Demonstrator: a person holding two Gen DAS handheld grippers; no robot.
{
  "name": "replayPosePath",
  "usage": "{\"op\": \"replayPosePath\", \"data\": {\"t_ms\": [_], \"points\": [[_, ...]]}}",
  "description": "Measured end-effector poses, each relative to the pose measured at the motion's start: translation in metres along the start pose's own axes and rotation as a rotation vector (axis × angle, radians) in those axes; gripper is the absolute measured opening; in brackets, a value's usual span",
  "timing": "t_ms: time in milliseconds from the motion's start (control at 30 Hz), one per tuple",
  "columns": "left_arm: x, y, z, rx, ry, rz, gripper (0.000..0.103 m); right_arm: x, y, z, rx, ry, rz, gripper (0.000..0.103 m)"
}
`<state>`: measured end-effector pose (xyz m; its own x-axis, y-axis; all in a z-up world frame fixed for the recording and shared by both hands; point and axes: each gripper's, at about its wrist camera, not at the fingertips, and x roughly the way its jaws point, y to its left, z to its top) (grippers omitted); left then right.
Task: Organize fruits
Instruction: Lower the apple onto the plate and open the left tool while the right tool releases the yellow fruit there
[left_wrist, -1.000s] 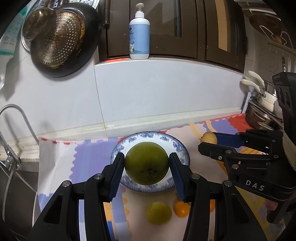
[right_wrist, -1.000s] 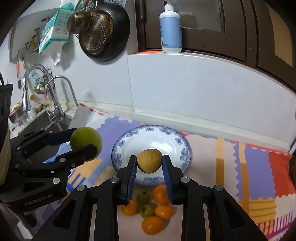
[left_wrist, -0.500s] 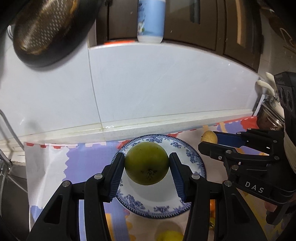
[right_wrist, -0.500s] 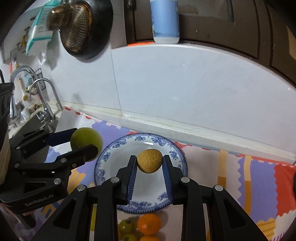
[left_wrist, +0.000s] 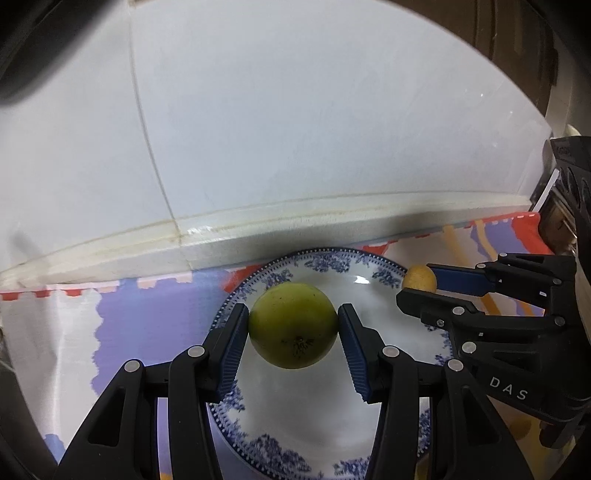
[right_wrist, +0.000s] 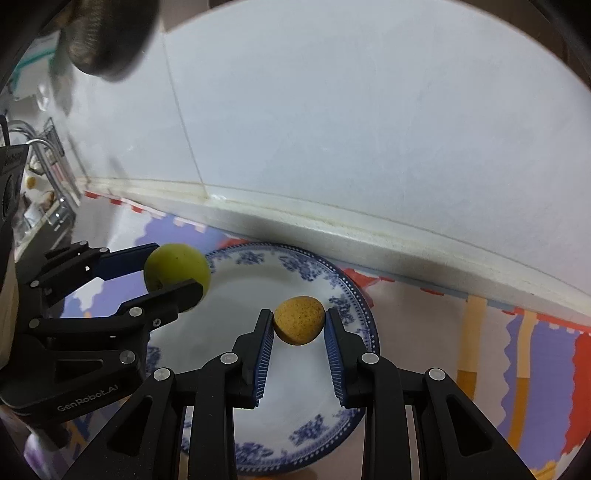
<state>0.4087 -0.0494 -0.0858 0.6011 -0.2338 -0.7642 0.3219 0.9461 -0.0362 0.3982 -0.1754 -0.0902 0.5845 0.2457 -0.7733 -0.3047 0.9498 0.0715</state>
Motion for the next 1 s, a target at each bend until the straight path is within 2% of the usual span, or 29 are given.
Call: {"op": "replayPosePath", "data": {"t_ms": [400,500,733,900,1000], "points": [[0.031,0.001,-0.002,0.013,0.076,-0.009,0.049,0.034,-0.007,-0.003,0.031,0.069,-0.008,0.029],[0.026,0.001,-0.001,0.017,0.044,0.004,0.055,0.035,-0.008,-0.002,0.046,0.074,-0.009,0.035],[-0.01,0.003,-0.003,0.01,-0.017,0.029,0.06,0.011,-0.007,-0.005,0.041,0.026,-0.036,0.038],[-0.049,-0.004,-0.007,0.0,-0.093,0.047,0.071,-0.027,-0.001,-0.012,0.063,-0.065,-0.079,0.058],[-0.077,-0.006,-0.014,-0.021,-0.145,0.049,0.074,-0.052,0.004,-0.017,0.067,-0.115,-0.099,0.065]]}}
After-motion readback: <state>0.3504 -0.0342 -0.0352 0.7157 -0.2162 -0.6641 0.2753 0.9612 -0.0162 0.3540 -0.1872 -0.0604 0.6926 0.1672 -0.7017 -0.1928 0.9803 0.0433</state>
